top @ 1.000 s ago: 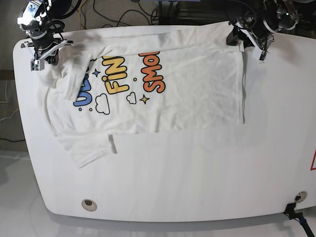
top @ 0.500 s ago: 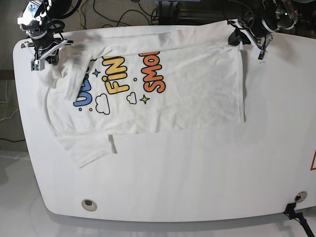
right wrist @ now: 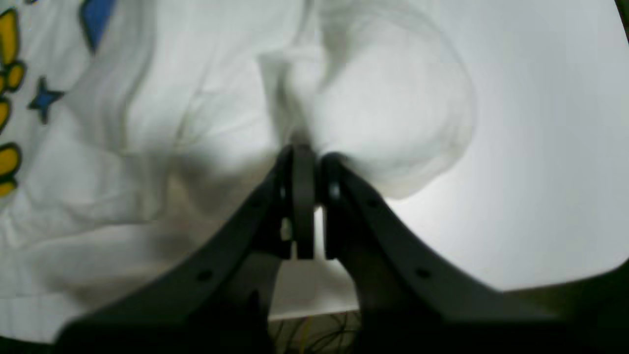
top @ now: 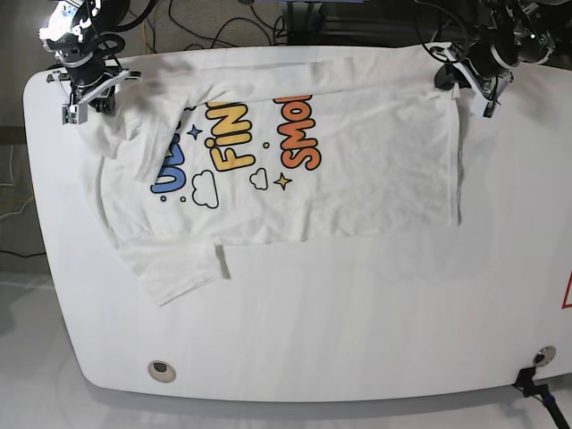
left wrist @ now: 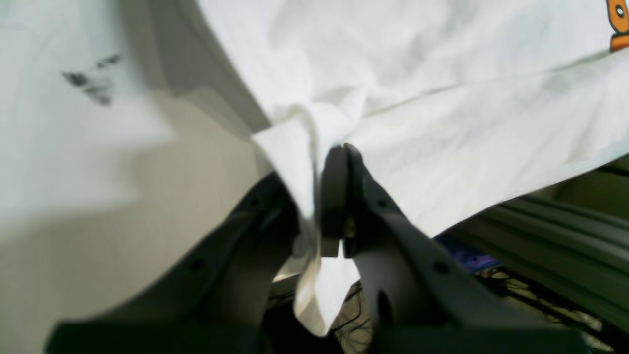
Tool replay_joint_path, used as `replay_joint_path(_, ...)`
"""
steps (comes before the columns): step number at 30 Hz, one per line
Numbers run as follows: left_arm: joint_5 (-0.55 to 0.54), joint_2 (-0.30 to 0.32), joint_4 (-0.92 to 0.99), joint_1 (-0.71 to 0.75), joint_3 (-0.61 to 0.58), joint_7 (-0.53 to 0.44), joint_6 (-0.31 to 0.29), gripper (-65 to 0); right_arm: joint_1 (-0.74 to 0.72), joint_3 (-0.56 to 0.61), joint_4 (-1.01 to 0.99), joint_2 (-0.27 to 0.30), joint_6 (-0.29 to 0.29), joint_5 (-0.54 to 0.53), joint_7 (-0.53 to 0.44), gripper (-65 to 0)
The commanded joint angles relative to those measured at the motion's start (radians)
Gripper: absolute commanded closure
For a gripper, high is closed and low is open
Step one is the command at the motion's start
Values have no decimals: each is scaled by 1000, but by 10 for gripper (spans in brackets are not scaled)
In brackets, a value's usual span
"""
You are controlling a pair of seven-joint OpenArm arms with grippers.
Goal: Fold the T-shirt properly
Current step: 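Pull the shirt's shoulders with both grippers to straighten it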
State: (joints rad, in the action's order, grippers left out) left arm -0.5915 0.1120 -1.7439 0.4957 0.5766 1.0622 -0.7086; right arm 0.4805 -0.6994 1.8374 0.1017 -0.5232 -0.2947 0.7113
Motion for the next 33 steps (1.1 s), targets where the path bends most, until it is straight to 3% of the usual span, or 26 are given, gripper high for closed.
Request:
replay_joint_path(1,43,22,-3,5,7,26,10,0,4,-3,15,-12,-7,-16,-18,-19)
replay_joint_path(6,43,65,-1,-9,9,25,10,0,4,14,15,-52,-2,-16,-18,-19)
replay_joint_path(22,46,173,6,-55,44,26,10,0,51,39,15,-75,1,-14,-17,-19)
replay_joint_path(33,46,179,6,-41,49,26,10,0,94,39,2,-130,1,-10,-17,-19)
